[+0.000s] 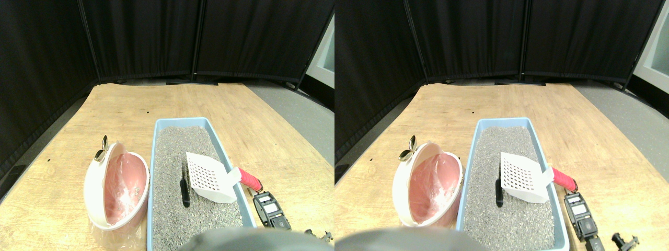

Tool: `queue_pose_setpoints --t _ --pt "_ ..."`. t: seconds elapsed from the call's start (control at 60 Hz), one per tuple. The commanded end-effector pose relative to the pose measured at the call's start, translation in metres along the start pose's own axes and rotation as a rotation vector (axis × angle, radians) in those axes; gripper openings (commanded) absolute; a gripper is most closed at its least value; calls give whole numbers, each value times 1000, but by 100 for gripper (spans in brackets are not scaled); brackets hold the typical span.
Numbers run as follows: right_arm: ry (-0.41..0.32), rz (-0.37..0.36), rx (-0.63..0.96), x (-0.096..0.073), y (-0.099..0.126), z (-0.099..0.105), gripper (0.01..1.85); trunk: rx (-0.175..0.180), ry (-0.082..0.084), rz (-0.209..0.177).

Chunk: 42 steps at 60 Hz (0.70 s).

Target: Scoop (unimanual)

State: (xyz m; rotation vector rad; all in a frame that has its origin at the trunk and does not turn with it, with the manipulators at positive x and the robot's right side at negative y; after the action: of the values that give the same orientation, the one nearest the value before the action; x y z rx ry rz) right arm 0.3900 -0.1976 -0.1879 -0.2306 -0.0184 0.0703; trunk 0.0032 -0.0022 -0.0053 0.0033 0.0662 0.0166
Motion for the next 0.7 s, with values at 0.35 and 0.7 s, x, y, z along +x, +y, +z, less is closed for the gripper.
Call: queue_pose_setpoints --t 0.35,0.7 --pt "-77 10 25 -2 -4 12 50 -15 -8 -3" --pt "-141 45 249 9 -3 11 76 -30 -4 -4"
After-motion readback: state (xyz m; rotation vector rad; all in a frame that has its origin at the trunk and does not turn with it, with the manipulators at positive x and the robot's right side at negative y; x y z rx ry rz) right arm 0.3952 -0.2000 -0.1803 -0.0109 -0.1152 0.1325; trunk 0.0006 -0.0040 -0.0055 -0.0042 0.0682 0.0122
